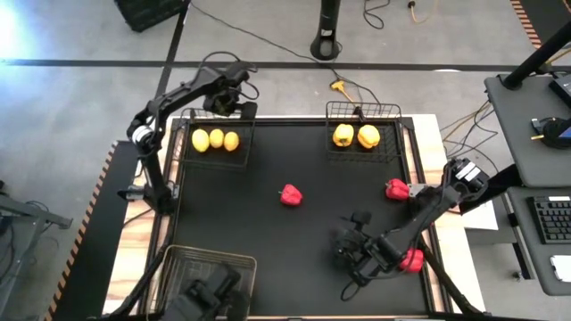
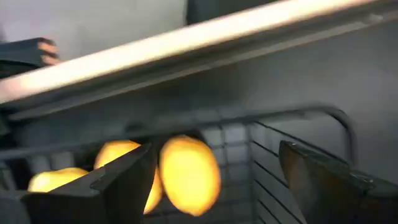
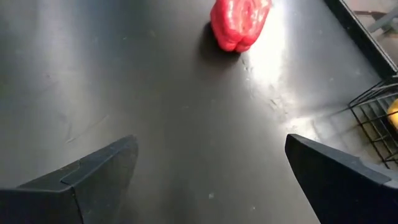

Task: Sort produce into baskets
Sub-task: Adjust the left black wire basket, then put the top left red bell pepper into the gold wire basket

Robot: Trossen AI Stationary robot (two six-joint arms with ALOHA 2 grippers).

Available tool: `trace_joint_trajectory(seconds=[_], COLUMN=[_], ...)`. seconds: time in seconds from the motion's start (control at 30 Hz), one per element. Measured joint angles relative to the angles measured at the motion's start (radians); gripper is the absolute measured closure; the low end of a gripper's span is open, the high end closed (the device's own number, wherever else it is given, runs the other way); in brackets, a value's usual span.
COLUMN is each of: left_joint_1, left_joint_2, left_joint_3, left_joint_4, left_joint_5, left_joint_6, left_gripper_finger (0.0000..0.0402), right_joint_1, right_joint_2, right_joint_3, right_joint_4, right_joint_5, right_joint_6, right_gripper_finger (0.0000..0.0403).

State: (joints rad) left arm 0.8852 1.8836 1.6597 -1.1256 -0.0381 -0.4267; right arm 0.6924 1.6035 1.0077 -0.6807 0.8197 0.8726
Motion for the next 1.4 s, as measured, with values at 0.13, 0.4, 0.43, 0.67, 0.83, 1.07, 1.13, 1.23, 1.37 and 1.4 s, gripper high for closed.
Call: trace_joint_trajectory(seconds=[0.13,0.4,0.43,0.67,0.83,1.07,1.13,1.23,1.37,1.4], left_joint_1=[0.011,-0.001,-0.013,-0.247,-0.557,-0.929,-1.001,-1.088,-1.143,-1.147], left_joint_2=[0.028,0.007,0.002,-0.092,-0.199,-0.317,-0.346,-0.377,-0.382,-0.377], left_joint_3=[0.034,0.166,0.183,0.216,0.11,-0.154,-0.231,-0.33,-0.407,-0.42], left_joint_4=[0.004,-0.017,-0.031,-0.058,0.124,0.512,0.593,0.676,0.681,0.681], left_joint_5=[-0.093,-0.2,-0.196,-0.189,-0.189,-0.231,-0.262,-0.301,-0.316,-0.318], left_joint_6=[-0.012,-0.01,-0.003,0.085,0.16,0.212,0.202,0.208,0.227,0.227], left_gripper_finger=[0.0083,0.0083,0.0083,0.0083,0.0083,0.0083,0.0083,0.0083,0.0083,0.0083], right_joint_1=[0.013,0.017,0.017,0.016,-0.001,-0.138,-0.169,-0.219,-0.261,-0.263], right_joint_2=[0.0,0.0,0.0,0.0,0.0,0.0,0.0,0.0,-0.002,-0.005], right_joint_3=[-0.001,-0.001,-0.001,-0.002,-0.002,-0.002,-0.002,-0.002,0.001,0.002], right_joint_4=[0.0,0.005,0.005,0.016,0.051,0.081,0.109,0.169,0.186,0.18], right_joint_5=[0.0,0.0,0.0,0.0,-0.004,-0.118,-0.121,-0.124,-0.122,-0.124], right_joint_6=[0.01,0.02,0.02,-0.01,-0.06,-0.142,-0.198,-0.277,-0.35,-0.36], right_gripper_finger=[0.0005,0.0005,0.0005,0.0005,0.0005,0.0005,0.0005,0.0005,0.0005,0.0005])
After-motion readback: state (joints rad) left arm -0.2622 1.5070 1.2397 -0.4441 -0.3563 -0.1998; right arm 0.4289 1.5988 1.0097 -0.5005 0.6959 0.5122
